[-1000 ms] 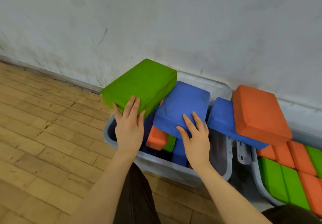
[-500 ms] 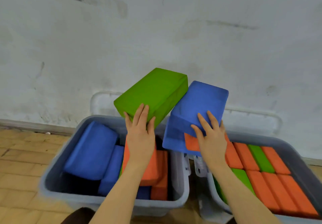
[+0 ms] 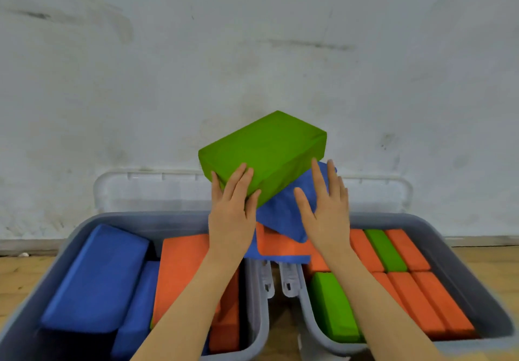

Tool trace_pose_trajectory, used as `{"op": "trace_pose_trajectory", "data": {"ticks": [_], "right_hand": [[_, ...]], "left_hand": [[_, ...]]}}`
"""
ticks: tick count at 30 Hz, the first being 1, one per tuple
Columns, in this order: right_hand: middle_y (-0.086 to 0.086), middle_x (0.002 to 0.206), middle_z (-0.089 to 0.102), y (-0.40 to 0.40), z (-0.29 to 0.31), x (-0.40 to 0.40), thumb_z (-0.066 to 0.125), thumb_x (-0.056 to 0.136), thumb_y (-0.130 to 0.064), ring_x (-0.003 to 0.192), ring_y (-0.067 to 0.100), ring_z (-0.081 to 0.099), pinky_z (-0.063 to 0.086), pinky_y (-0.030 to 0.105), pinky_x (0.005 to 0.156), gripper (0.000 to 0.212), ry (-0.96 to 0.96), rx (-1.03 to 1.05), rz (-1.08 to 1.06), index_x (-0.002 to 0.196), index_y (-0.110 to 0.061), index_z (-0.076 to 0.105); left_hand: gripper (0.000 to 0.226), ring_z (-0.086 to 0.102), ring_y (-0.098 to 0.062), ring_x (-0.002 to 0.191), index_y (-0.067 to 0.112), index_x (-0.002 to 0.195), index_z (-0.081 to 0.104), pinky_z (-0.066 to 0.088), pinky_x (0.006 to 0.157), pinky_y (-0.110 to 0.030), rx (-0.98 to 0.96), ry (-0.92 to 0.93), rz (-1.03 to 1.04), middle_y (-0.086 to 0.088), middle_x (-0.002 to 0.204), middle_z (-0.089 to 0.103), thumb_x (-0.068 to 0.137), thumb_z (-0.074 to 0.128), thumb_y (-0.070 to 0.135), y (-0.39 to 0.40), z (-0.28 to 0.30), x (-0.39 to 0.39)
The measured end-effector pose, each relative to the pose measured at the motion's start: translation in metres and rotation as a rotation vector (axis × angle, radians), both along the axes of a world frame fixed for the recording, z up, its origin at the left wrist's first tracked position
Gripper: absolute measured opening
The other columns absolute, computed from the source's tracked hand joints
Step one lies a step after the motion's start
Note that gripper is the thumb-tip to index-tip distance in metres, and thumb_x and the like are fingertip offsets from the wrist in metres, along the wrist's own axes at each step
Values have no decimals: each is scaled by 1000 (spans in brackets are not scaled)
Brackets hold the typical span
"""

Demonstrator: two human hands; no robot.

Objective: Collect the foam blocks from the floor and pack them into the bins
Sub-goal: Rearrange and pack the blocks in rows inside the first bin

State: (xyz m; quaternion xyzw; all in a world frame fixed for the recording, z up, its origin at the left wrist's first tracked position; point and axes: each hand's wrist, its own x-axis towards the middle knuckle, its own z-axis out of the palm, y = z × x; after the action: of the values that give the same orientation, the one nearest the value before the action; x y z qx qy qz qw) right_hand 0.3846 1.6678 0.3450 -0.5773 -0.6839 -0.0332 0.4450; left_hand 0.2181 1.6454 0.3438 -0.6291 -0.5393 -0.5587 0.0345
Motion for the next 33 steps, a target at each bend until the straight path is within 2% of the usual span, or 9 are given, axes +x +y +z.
{"op": "trace_pose_trajectory", "data": {"ticks": [3,6,8,11,14,19,24,28,33], "right_hand": [[12,155,23,12,15,10,37,91,-56,137,43,28,24,54,112,59,-22,70,9,144,-33,32],[13,152,29,20,18,22,37,91,-55,135,44,29,26,54,110,57,-50,56,-23,142,-30,40],[14,151,33,25,14,29,33,90,-55,134,44,32,29,54,109,58,-65,-6,-48,141,-29,41],[11,154,27,28,3,34,26,87,-58,133,42,34,31,52,108,63,-154,-126,-19,144,-32,35],[8,156,22,26,0,26,30,88,-55,136,42,28,29,51,110,62,-153,-175,-48,146,-33,31],[14,144,42,4,6,-11,43,91,-34,125,40,41,39,49,102,49,-132,124,-36,134,-15,52],[8,133,55,-18,-8,-69,48,92,-30,116,27,44,35,37,99,39,-144,288,151,126,-13,60],[7,130,57,-32,-49,-114,47,92,-31,109,26,45,34,36,95,38,-168,155,334,123,-13,61],[4,134,52,-41,-122,-141,42,92,-41,111,28,50,44,47,92,46,-229,-251,495,129,-19,56]], "left_hand": [[40,39,-48,128,15,127,52,19,114,-27,34,91,-98,-2,133,54,96,41,38,15,11,19],[41,39,-47,128,14,126,55,35,102,-38,-1,160,-132,-1,132,55,93,42,34,29,21,38],[42,42,-45,127,10,124,58,30,103,-37,-40,201,-154,-3,132,55,92,42,32,40,16,41],[43,49,-43,121,10,124,58,30,109,-45,-97,306,-158,-8,133,55,92,43,34,52,5,31],[43,53,-41,117,18,129,53,44,99,-50,-117,442,-120,-9,133,55,91,43,35,50,7,19],[51,51,-38,121,11,133,51,43,98,-48,-149,454,-53,-12,134,54,90,38,36,30,18,-8],[52,55,-36,114,7,127,57,41,94,-47,-213,396,64,-13,128,58,89,35,36,-2,1,-67],[48,59,-34,106,8,120,61,42,89,-47,-362,375,125,-10,118,63,88,36,35,-28,-50,-116],[50,63,-37,91,8,114,64,44,78,-45,-664,429,141,-10,112,65,85,37,39,-57,-140,-151]]}}
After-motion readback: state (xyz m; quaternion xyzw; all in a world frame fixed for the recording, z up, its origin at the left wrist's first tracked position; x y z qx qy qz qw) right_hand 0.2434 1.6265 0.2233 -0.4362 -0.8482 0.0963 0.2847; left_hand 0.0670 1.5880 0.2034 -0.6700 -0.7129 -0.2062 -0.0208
